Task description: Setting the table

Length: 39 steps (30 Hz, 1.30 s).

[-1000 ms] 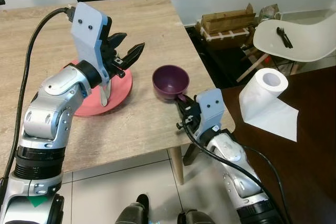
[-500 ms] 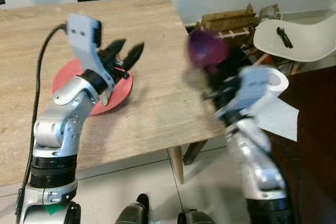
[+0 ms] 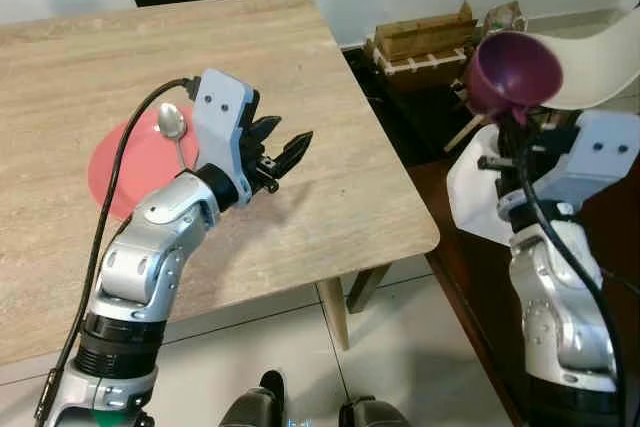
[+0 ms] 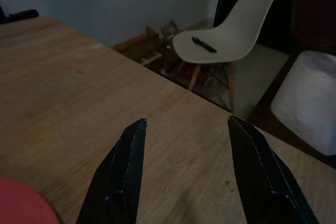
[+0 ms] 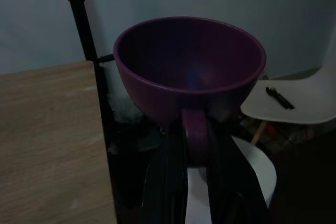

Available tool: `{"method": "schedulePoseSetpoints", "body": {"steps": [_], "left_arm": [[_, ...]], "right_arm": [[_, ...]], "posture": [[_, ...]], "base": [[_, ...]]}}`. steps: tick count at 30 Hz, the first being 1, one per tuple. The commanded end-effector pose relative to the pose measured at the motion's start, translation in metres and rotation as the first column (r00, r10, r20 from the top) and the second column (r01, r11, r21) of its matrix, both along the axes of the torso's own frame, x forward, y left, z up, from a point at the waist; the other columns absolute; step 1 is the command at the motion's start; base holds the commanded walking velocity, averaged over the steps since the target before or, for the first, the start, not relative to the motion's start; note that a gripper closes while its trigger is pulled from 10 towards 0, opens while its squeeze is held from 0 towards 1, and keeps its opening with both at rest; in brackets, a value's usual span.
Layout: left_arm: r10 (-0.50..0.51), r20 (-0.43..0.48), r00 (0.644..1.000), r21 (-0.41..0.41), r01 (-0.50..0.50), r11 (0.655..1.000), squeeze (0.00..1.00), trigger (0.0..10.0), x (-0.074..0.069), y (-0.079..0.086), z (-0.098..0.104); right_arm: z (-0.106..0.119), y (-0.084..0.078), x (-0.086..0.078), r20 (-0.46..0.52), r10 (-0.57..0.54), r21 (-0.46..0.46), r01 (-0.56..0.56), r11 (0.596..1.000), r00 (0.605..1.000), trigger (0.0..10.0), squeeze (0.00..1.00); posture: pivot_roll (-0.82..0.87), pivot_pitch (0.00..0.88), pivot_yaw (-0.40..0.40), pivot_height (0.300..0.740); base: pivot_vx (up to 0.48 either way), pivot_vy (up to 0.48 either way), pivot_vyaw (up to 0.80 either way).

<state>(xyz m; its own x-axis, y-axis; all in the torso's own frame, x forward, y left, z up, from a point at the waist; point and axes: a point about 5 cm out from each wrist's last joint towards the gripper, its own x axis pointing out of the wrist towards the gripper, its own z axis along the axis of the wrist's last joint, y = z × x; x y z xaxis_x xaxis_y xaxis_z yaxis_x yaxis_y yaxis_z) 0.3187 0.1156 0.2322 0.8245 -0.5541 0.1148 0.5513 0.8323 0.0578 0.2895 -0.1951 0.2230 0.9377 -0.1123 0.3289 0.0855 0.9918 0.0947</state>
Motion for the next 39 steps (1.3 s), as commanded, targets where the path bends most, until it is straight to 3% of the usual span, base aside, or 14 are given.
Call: {"method": "schedulePoseSetpoints", "body": {"steps": [1,10,22,39], "left_arm": [[0.005,-0.016,1.000,0.009,-0.005,1.000,0.00,10.0,0.000,-0.002,-0.006],[-0.001,-0.009,1.000,0.015,0.001,1.000,0.00,10.0,0.001,-0.007,-0.006],[-0.023,0.007,1.000,0.007,0.023,1.000,0.00,10.0,0.004,-0.020,-0.004],[-0.018,0.012,1.000,0.005,0.018,1.000,0.00,10.0,0.006,-0.020,-0.004]], "right_arm": [[-0.004,-0.002,0.000,-0.026,-0.011,0.023,0.012,1.000,1.000,10.0,0.00],[-0.001,-0.006,0.004,-0.039,-0.011,0.022,0.012,1.000,0.999,10.0,0.00],[-0.004,-0.004,0.004,-0.053,0.003,0.026,-0.001,1.000,0.999,10.0,0.00],[-0.006,-0.001,0.005,-0.059,0.018,0.028,-0.017,0.999,0.998,10.0,0.00]], "posture": [[-0.15,0.107,0.062,0.740],[-0.15,0.107,0.054,0.740],[-0.15,0.107,0.056,0.740],[-0.15,0.107,0.057,0.740]], "base": [[0.000,0.000,-0.80],[0.000,0.000,-0.36],[0.000,0.000,-0.80],[0.000,0.000,-0.80]]}}
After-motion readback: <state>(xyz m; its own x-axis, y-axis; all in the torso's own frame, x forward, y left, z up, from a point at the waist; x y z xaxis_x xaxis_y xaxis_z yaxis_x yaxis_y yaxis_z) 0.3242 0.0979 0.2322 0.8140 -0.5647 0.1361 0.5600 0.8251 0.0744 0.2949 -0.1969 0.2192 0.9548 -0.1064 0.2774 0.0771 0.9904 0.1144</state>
